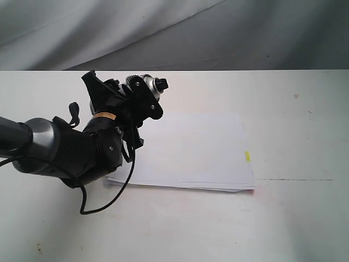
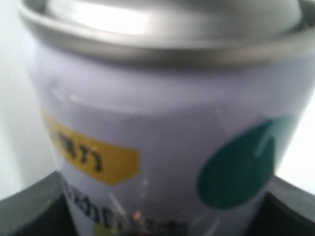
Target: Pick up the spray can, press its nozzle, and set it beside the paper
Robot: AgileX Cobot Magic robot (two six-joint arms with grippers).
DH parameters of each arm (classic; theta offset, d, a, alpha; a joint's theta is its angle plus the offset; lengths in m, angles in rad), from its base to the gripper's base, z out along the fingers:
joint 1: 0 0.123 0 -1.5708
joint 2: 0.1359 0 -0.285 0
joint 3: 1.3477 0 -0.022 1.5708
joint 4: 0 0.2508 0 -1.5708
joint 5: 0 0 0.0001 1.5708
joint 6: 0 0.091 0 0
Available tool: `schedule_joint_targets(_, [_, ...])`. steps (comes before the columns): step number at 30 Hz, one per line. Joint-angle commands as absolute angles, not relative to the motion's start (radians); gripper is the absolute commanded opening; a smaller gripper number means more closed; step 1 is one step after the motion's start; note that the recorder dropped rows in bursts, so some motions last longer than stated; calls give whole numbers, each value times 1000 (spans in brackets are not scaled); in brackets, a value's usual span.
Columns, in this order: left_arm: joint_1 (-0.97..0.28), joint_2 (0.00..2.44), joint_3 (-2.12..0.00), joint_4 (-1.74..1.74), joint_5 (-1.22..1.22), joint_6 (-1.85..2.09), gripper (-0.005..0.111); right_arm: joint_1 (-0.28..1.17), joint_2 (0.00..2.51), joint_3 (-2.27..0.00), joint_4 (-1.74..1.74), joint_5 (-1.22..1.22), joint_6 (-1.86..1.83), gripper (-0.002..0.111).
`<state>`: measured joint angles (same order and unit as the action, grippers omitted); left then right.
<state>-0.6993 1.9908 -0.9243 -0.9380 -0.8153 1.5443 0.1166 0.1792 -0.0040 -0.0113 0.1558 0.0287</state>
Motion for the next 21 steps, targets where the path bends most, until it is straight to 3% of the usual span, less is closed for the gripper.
schedule_joint_targets(1, [-703, 1981, -937, -932, -855, 1544, 0, 117, 177, 0, -23, 154, 31, 0])
schedule_joint_targets(21, [-703, 1981, -937, -930, -855, 1544, 0, 117, 177, 0, -23, 112, 31, 0])
